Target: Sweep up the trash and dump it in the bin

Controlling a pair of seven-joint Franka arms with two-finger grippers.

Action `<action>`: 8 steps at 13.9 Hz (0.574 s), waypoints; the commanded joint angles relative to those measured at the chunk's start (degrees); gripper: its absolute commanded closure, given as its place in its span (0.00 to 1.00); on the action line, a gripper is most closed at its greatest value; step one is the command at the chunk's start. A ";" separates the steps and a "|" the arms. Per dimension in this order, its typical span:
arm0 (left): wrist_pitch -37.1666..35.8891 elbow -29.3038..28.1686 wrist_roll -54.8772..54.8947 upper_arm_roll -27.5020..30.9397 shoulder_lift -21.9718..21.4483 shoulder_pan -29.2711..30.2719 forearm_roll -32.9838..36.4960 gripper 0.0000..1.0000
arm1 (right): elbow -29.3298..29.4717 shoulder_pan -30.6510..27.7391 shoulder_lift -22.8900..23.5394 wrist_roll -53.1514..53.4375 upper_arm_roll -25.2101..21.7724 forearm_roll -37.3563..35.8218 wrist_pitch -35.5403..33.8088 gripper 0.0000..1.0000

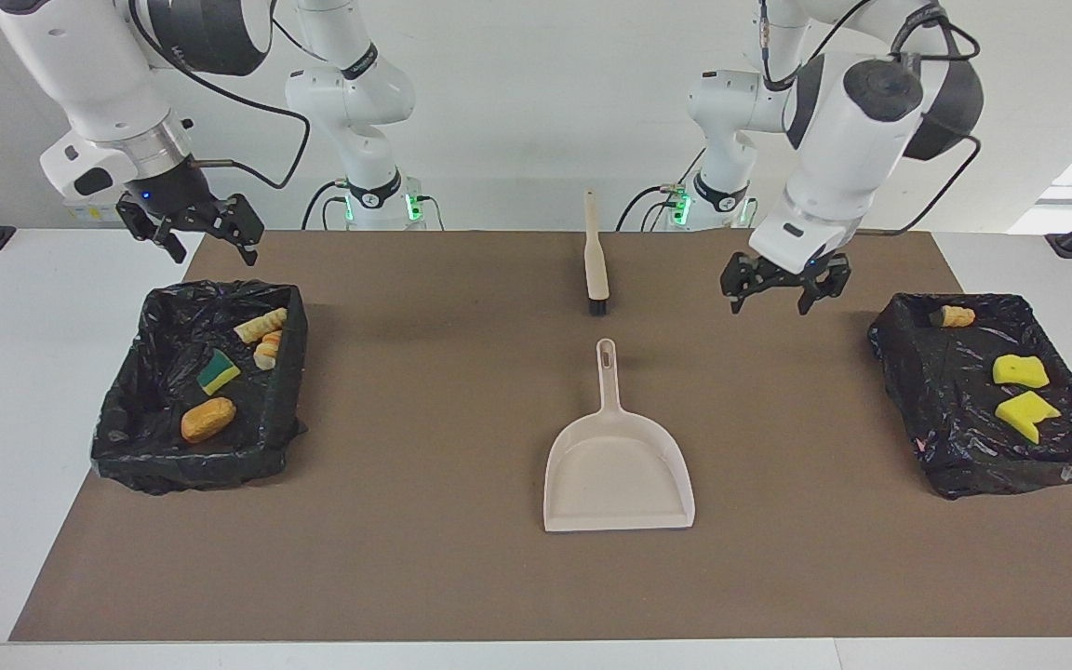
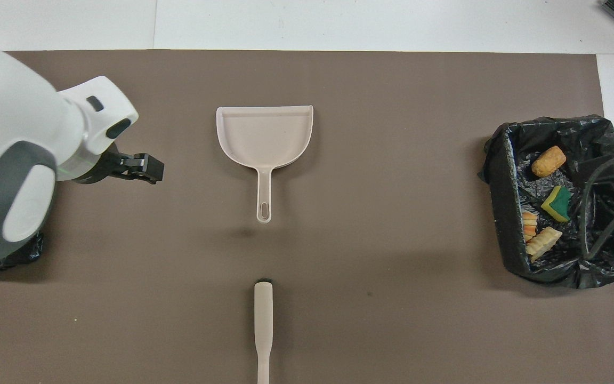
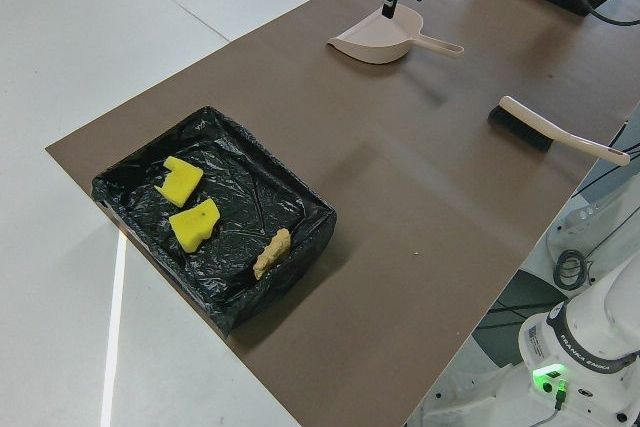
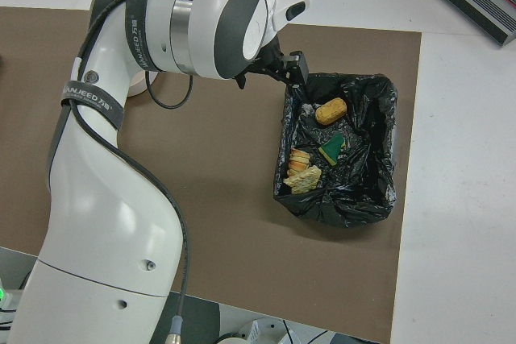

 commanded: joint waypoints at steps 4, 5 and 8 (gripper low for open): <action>-9.21 2.13 5.63 0.03 -7.06 6.36 -2.76 0.00 | -1.24 -0.13 -1.29 0.69 0.17 0.89 -0.53 0.00; -11.15 4.33 6.08 0.46 -6.97 6.36 -3.28 0.00 | -1.24 -0.13 -1.29 0.69 0.17 0.89 -0.53 0.00; -14.50 8.30 6.52 1.35 -5.48 6.89 -5.57 0.00 | -1.24 -0.13 -1.29 0.69 0.17 0.89 -0.53 0.00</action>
